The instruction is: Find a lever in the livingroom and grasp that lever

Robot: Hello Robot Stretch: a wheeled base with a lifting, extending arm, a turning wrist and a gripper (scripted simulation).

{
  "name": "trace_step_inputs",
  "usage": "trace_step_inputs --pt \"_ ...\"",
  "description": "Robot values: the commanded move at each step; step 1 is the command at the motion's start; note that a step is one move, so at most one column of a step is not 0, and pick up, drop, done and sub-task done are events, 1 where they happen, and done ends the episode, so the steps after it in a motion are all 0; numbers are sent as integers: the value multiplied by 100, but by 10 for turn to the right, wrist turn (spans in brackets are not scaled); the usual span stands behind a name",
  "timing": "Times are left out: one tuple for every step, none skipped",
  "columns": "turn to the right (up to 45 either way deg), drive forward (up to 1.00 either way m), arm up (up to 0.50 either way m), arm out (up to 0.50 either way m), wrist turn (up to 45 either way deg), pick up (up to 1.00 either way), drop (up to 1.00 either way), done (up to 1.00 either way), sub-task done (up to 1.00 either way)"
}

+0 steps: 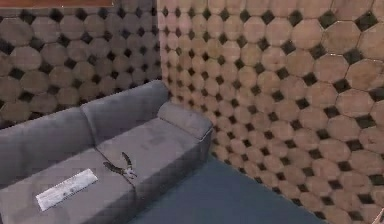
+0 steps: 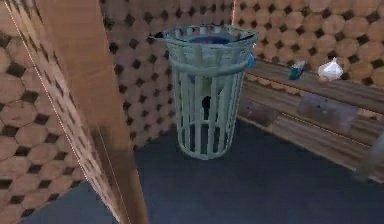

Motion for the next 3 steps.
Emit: trace_step_inputs --pt "0 25 0 0 0 0 0 0 0" --pt "-450 0 0 0 0 0 0 0 0" --pt "-450 0 0 0 0 0 0 0 0"
